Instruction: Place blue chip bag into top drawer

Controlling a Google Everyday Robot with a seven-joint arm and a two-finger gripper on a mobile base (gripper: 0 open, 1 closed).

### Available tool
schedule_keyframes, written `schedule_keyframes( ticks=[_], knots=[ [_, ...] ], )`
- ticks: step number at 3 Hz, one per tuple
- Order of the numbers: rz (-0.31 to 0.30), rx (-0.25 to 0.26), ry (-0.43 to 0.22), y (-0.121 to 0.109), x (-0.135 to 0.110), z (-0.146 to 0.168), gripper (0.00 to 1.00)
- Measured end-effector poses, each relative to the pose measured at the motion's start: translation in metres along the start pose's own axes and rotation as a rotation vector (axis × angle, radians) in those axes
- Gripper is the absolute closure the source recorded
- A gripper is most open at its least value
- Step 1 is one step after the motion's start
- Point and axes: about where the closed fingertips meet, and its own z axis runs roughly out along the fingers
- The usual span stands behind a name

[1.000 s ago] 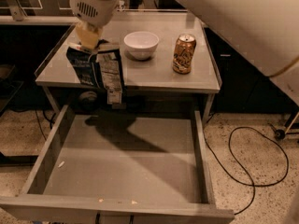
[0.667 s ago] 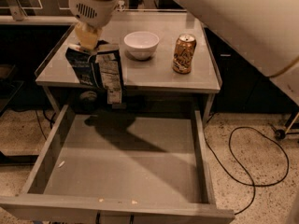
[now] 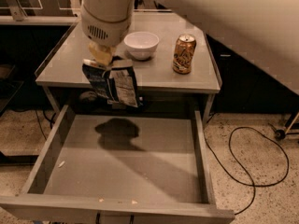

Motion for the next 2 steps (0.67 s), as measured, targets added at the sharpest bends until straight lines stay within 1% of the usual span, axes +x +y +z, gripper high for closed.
schedule_keyframes(
  ticks=[1,2],
  knots=[
    [0.056,-0.029,0.041,0.0285,0.0292,0.0276,1.00],
    [0.056,-0.028,0.039,0.0279,0.0291,0.0271,1.00]
  ],
)
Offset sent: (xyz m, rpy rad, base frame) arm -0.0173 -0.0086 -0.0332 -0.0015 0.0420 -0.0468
